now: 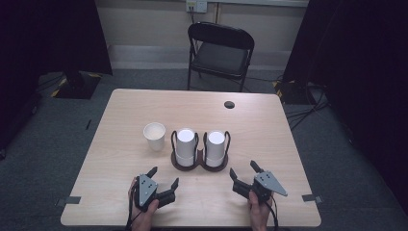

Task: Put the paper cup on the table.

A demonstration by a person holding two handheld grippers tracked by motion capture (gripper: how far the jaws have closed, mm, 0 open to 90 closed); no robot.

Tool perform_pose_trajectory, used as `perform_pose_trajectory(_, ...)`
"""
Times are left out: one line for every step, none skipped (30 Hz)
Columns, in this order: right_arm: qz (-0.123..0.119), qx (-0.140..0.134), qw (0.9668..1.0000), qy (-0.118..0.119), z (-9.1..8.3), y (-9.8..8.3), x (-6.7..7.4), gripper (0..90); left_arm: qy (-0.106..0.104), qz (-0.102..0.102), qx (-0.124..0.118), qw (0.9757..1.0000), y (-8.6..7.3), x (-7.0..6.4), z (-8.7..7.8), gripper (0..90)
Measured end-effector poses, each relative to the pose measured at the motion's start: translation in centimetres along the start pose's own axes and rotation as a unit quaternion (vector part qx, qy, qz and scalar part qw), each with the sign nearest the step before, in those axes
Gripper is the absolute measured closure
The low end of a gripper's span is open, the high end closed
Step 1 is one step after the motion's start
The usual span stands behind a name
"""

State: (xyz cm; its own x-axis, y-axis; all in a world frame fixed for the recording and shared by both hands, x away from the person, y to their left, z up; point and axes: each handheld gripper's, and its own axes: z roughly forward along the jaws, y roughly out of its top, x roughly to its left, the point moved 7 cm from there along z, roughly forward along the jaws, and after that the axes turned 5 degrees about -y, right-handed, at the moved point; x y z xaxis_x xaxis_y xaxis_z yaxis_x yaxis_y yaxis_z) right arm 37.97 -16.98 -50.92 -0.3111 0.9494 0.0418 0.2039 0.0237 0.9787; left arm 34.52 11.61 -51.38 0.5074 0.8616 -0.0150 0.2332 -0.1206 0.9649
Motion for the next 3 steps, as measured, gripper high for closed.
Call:
perform_pose_trajectory(0.001,0.003,1.0000,-0.001,0.05,-0.01,-0.01,14.5,0.004,0.000,-0.003,1.0000,0.03,0.03,-0.02,15.6)
perform_pose_trajectory(0.002,0.008,1.0000,-0.003,0.15,-0.05,-0.02,14.5,0.005,0.002,-0.009,0.9999,0.07,0.04,-0.09,15.6)
perform_pose_trajectory(0.003,0.016,0.9998,-0.007,0.27,-0.11,-0.07,14.5,0.007,0.005,-0.015,0.9998,0.13,0.03,-0.16,15.6)
